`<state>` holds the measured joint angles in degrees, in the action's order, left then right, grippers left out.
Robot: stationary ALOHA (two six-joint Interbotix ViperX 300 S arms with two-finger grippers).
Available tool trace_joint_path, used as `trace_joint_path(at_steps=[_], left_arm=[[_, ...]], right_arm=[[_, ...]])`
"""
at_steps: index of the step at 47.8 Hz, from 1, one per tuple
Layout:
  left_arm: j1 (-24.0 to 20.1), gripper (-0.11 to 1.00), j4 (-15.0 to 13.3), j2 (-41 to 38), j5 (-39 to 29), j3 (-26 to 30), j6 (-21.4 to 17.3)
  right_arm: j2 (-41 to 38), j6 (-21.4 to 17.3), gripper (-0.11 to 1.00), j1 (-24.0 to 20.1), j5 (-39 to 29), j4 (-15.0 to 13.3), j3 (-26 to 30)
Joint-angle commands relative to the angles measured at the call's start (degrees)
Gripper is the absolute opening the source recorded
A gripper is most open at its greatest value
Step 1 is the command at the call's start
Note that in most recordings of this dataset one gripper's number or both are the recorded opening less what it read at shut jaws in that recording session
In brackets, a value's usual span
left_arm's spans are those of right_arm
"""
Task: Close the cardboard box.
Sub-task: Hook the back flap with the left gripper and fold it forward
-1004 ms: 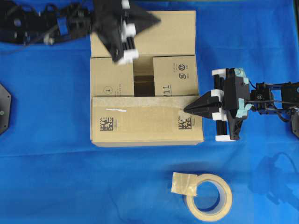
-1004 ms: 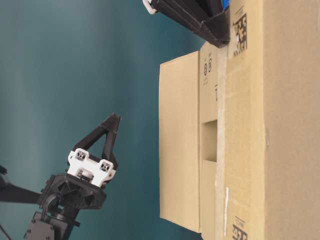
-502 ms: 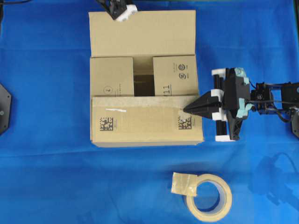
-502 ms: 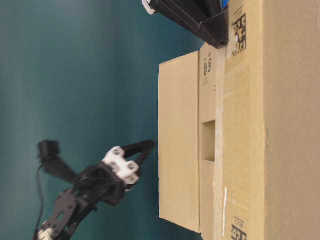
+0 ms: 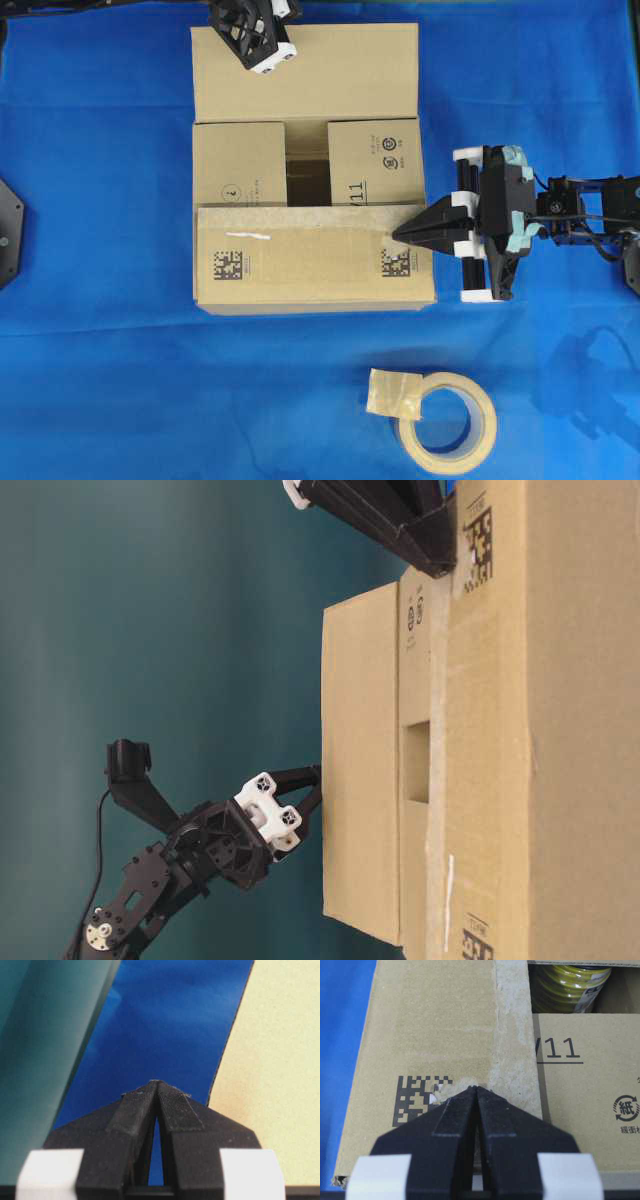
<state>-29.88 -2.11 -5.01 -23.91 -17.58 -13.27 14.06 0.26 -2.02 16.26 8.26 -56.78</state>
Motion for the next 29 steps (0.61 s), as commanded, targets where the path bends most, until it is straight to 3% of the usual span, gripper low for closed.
trace_joint_path(at_steps=[1, 29], left_arm=[[0.9, 0.0, -0.1, 1.7, -0.8, 1.8, 0.1], [8.3, 0.0, 0.0, 7.4, -6.2, 1.3, 1.9]], right_arm=[[0.4, 0.1, 0.0, 0.0, 0.6, -0.1, 0.9], [0.4, 0.1, 0.0, 0.1, 1.1, -0.1, 0.9]])
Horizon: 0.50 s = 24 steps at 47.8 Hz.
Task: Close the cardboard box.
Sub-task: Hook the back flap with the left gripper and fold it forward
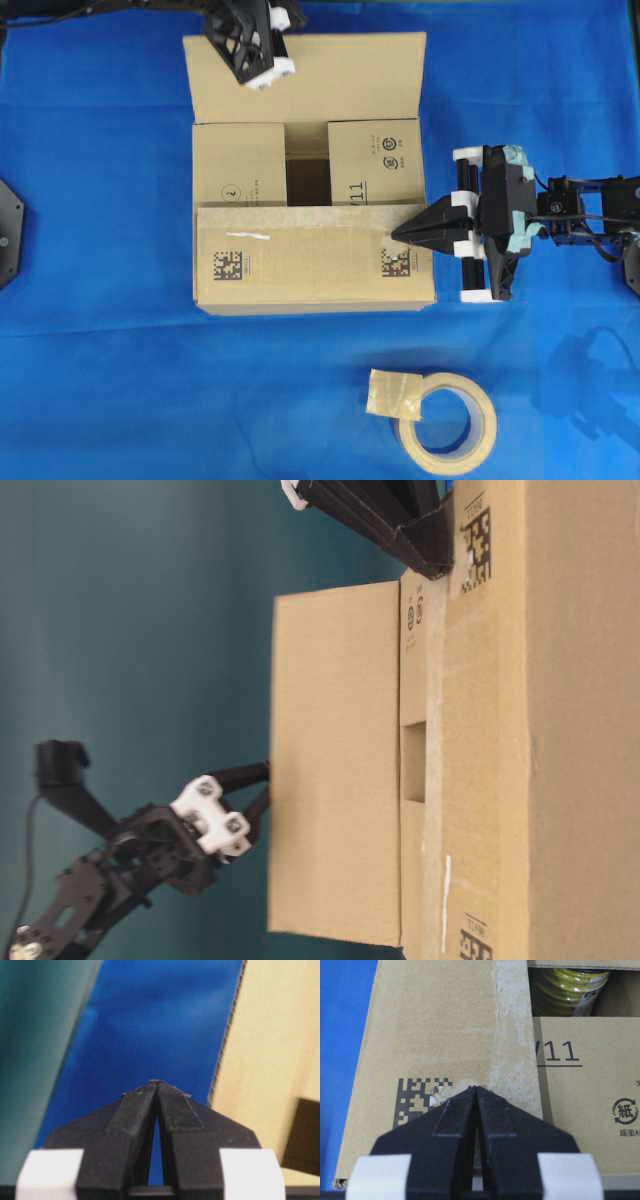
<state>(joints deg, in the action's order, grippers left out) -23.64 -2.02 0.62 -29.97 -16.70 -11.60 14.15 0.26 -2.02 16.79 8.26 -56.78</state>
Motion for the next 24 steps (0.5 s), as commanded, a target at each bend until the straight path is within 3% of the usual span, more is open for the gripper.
trace_joint_path(at_steps=[1, 11, 24], left_arm=[[2.5, 0.0, -0.2, 1.9, -0.3, 0.3, 0.4], [8.3, 0.0, -0.2, 2.4, -0.5, -0.8, 2.2], [15.3, 0.0, -0.2, 2.9, -0.1, -2.9, 7.5]], right_arm=[[0.3, 0.1, 0.0, 0.1, 0.5, -0.1, 0.9], [0.3, 0.1, 0.0, 0.2, 0.5, -0.1, 0.8], [0.3, 0.1, 0.0, 0.3, 0.5, -0.1, 0.9]])
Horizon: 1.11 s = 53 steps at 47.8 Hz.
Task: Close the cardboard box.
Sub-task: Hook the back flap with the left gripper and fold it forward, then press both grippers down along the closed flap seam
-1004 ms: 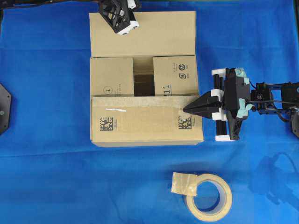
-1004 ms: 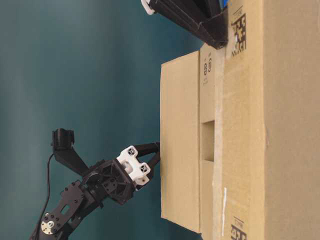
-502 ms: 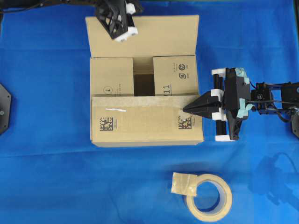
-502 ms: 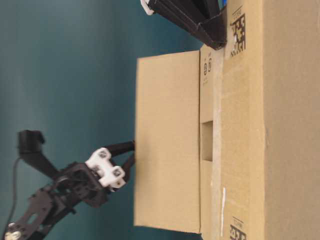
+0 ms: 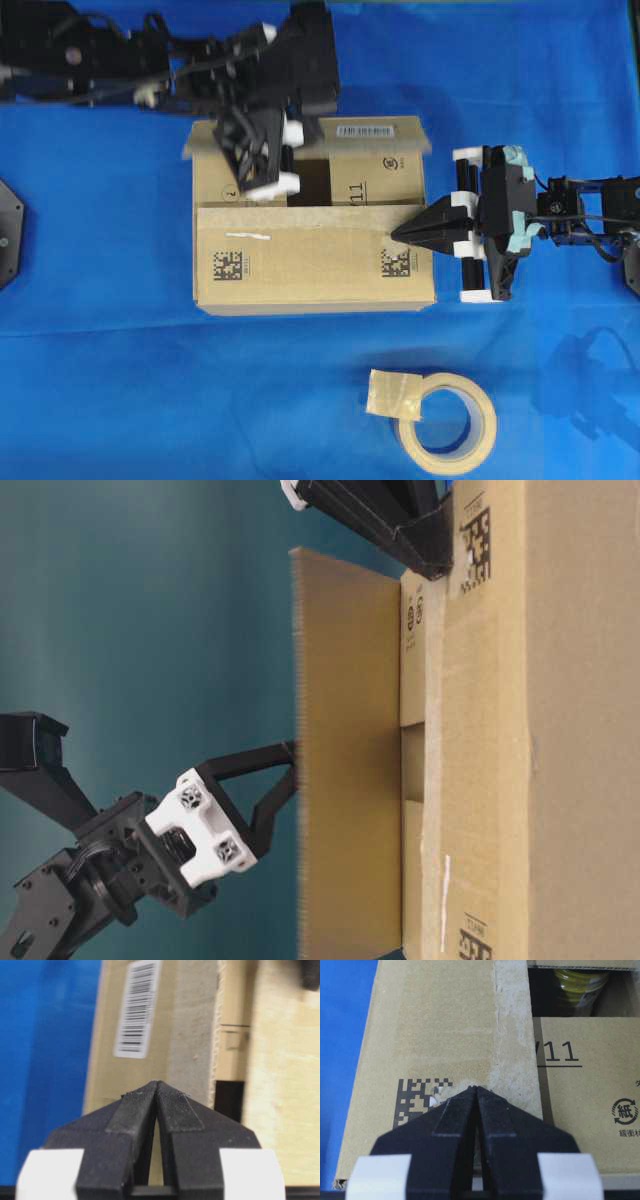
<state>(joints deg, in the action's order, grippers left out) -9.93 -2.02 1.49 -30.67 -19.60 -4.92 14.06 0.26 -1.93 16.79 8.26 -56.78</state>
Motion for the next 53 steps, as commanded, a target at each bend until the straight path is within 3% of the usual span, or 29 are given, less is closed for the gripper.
trace_joint_path(at_steps=[1, 12, 27, 38, 53], left_arm=[[1.9, 0.0, -0.1, 2.1, 0.9, -0.4, 1.1], [4.6, 0.0, -0.2, 3.0, 7.6, -6.8, 4.0], [4.7, 0.0, -0.2, 3.7, 18.6, -16.6, 8.3], [4.8, 0.0, -0.2, 5.4, 23.5, -19.2, 9.0], [4.8, 0.0, -0.2, 5.6, 23.9, -19.5, 9.0]], right_arm=[[0.4, 0.1, 0.0, 0.2, 0.5, -0.1, 0.8], [0.4, 0.1, 0.0, 0.2, 0.5, -0.1, 0.9], [0.4, 0.1, 0.0, 0.7, 0.6, -0.1, 0.9], [0.4, 0.1, 0.0, 3.0, 1.2, -0.1, 0.9], [0.4, 0.1, 0.0, 5.9, 1.4, -0.1, 0.5]])
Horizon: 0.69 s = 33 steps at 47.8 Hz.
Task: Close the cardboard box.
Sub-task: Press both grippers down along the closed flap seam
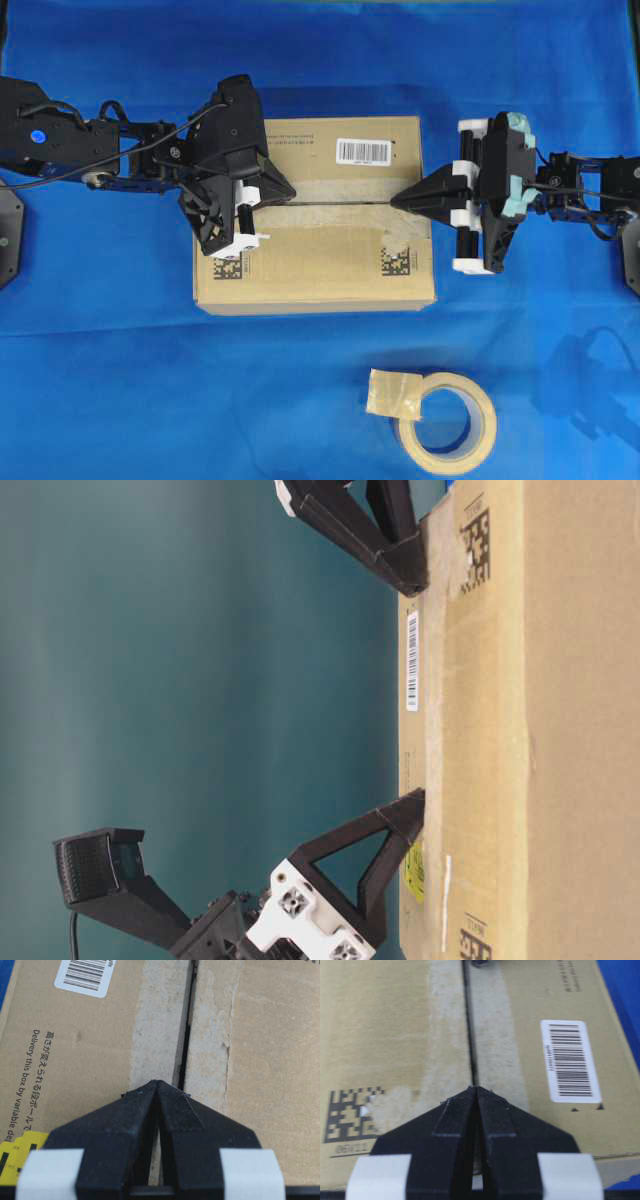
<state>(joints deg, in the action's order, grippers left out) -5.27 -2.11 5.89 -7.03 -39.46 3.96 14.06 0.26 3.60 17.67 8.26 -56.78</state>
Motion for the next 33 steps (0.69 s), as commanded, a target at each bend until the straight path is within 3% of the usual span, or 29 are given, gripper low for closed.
trace_joint_path(at_steps=[1, 17, 33], left_arm=[[0.2, 0.0, -0.1, 1.1, 0.3, 0.4, 0.1], [0.2, 0.0, -0.1, 1.5, 2.9, -0.3, 0.1], [2.0, 0.0, -0.1, 7.1, 23.5, -9.2, -0.7]], right_arm=[[0.4, 0.1, 0.0, 0.4, 0.5, -0.1, 0.4], [-0.1, 0.0, 0.0, 0.4, 0.6, 0.1, -0.2], [-2.3, -0.4, 0.0, 0.4, 2.3, 0.1, -0.2]])
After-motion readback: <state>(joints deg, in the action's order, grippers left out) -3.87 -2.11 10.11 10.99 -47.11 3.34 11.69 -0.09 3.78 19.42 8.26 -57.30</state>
